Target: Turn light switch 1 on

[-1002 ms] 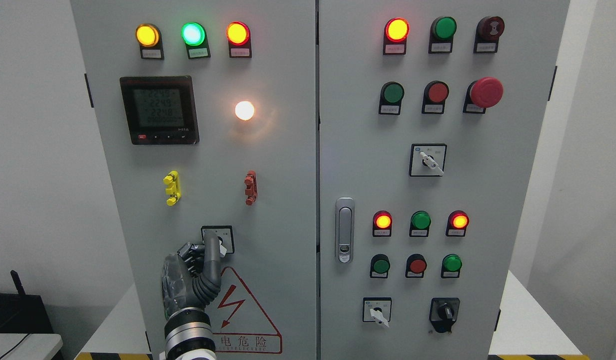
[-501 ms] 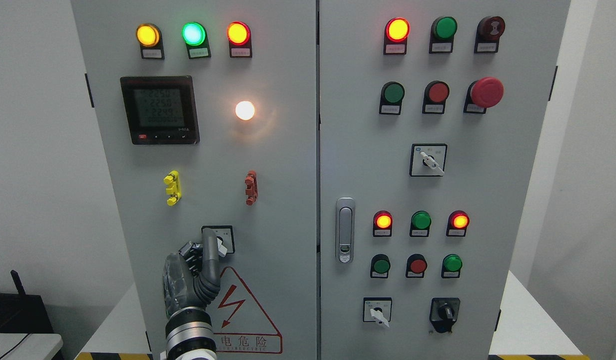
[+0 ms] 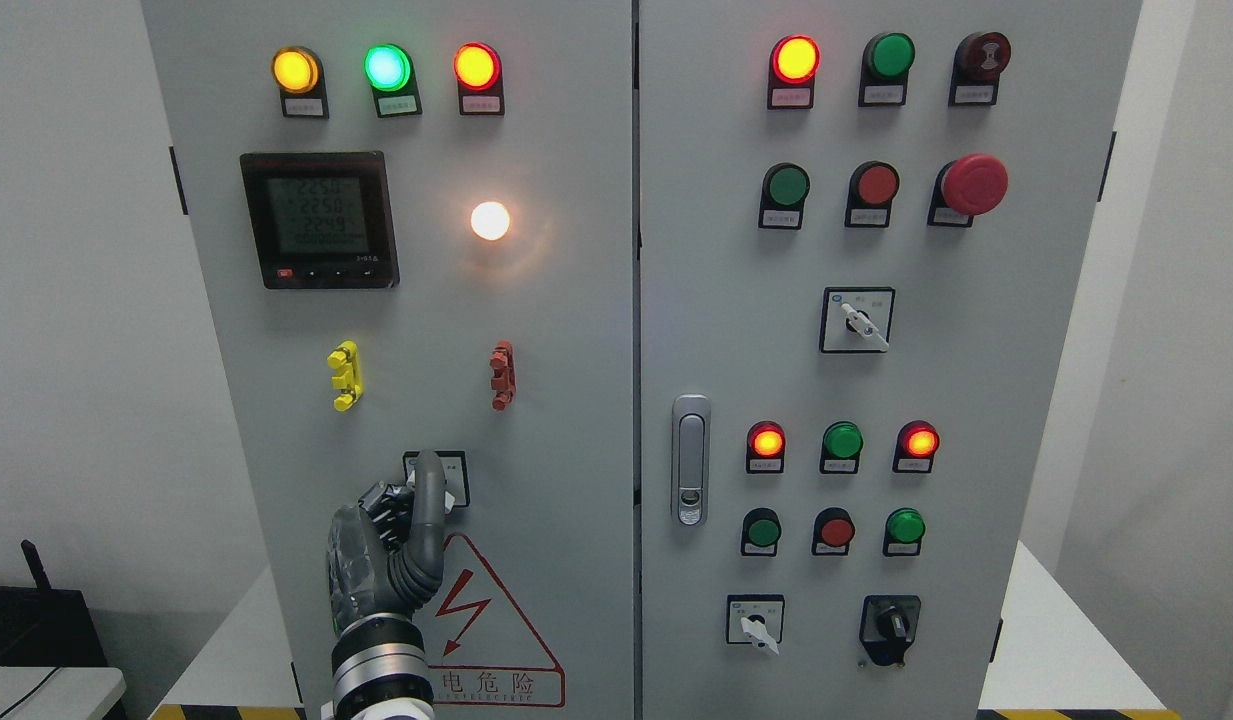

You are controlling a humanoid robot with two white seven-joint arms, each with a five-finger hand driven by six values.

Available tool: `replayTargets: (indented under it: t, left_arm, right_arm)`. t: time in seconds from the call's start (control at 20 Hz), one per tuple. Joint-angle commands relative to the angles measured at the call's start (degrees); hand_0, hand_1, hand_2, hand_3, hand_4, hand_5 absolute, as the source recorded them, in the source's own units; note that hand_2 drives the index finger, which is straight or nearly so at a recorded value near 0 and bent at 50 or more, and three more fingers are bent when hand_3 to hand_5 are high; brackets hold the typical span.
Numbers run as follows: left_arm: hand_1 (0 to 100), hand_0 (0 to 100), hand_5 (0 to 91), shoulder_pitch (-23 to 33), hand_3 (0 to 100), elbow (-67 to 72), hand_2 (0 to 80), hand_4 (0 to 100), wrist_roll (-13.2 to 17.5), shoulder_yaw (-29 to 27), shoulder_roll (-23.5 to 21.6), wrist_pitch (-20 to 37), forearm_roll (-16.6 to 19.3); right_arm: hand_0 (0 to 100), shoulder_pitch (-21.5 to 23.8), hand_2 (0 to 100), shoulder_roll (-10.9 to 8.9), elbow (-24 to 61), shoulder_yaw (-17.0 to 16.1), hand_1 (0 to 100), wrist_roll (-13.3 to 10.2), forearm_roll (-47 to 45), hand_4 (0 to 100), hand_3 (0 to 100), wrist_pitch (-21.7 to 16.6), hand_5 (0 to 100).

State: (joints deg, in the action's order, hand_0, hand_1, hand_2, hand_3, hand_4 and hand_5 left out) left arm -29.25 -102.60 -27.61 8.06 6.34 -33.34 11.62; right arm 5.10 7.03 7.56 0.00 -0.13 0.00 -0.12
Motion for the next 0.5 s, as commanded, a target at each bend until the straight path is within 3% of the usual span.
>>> replayTargets:
  t: [0.0,0.45]
  left_arm:
    - [22,19,86.3,0.16,95,-0.14,59.5,94,0.02,0.03,0.16,0.03,-0.02]
    - [23,18,86.3,0.60,95,-0.49,59.7,94,0.02,0.03,0.16,0.12,-0.02]
  right_arm:
    - [12,0.00,0,0.00,0.00,1.14,39,0.05,-1.49,0,0,0.03,0]
    - [12,0.00,0,0.00,0.00,1.14,39,0.05,-1.49,0,0,0.03,0]
